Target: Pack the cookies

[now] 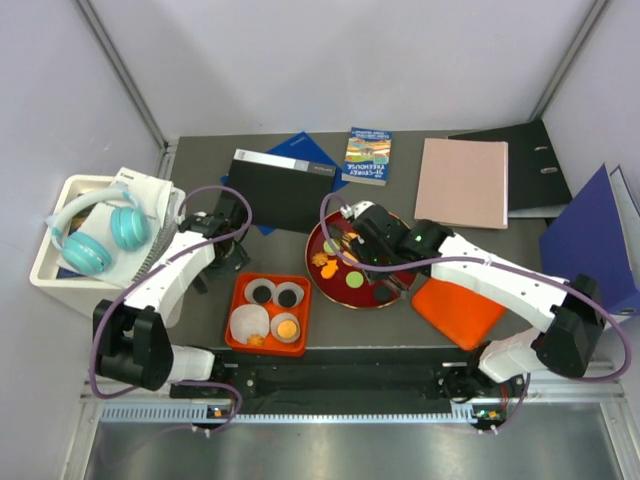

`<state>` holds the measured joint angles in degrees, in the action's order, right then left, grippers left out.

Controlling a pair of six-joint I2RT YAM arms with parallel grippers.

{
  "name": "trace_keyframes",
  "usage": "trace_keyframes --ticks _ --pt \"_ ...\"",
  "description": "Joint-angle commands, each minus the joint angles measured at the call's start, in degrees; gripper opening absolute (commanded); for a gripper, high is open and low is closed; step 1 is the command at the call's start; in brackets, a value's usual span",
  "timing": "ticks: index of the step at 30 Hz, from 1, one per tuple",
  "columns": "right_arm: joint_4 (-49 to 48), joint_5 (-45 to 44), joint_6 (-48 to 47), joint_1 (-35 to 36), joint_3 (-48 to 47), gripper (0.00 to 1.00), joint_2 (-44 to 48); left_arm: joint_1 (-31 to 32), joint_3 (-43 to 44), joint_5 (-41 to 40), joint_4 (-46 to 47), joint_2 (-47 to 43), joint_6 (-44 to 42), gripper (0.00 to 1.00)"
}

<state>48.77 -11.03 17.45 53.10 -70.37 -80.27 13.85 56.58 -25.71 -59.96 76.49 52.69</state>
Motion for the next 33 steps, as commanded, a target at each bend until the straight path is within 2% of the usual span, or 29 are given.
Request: trace_keyframes --ticks 1,8,15,22,33 --pt "-4.5 0.3 0.6 -4.0 -0.6 0.33 2.3 -0.4 0.6 0.4 1.8 -1.3 1.5 0.98" --pt "-4.0 -1.1 2.0 -6.7 -0.5 0.34 4.0 -0.9 3.7 0.0 2.4 -0.1 -1.9 0.98" --pt "-3.9 1.9 7.3 -13.8 3.7 0.35 7.3 -1.0 3.9 -0.4 2.8 -2.4 -5.5 0.99" --pt "-3.5 -1.1 4.5 -14.0 3.7 0.47 4.3 -1.3 -0.5 2.9 4.2 -4.9 -4.5 0.99" --pt "-3.4 -1.0 6.2 -16.7 4.4 0.51 -0.5 -1.5 -4.1 6.4 4.3 -7.1 -4.8 0.99"
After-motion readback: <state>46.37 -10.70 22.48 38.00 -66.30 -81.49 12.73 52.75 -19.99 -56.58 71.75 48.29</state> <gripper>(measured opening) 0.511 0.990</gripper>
